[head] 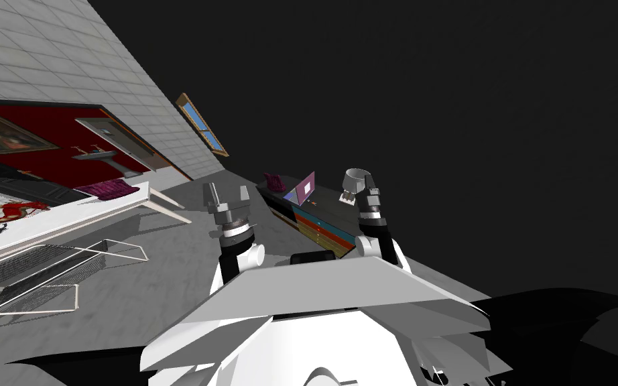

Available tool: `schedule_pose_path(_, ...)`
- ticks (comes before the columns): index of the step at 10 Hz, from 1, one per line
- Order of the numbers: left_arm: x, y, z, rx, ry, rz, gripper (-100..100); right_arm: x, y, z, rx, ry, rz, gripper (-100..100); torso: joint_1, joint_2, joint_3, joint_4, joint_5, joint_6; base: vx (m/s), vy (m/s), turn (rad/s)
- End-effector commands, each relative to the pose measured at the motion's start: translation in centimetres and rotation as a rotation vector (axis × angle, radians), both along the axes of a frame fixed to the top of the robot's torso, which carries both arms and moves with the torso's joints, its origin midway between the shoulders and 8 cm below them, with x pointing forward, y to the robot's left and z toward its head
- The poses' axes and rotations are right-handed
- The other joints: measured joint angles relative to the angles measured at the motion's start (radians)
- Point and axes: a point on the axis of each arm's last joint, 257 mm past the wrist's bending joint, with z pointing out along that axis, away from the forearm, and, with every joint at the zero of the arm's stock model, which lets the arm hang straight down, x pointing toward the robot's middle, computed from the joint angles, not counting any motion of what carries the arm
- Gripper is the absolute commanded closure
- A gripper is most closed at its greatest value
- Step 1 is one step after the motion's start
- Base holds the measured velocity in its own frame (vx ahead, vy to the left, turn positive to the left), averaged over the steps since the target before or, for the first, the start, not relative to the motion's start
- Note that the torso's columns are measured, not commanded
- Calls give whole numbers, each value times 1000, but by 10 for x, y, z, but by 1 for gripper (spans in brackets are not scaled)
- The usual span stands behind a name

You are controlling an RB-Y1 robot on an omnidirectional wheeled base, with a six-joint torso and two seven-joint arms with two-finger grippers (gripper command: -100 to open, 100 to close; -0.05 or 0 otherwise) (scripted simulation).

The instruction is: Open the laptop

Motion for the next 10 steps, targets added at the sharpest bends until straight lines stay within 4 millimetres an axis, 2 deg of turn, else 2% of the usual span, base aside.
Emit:
schedule_pose_path(1, 0, 0, 0, 0, 0, 0, 0, 0, 0, 0, 0, 0, 0, 0, 0, 40, -82, 41, 0, 0, 0, 0, 0)
schedule_pose_path(9, 0, 0, 0, 0, 0, 0, 0, 0, 0, 0, 0, 0, 0, 0, 0, 618, -1234, 617, 0, 0, 0, 0, 0)
schedule_pose_path(10, 3, -3, -3, 24, 16, -11, -100, 0, 0, 0, 0, 0, 0, 0, 0, 691, -1382, 691, 0, 0, 3, -4, -15)
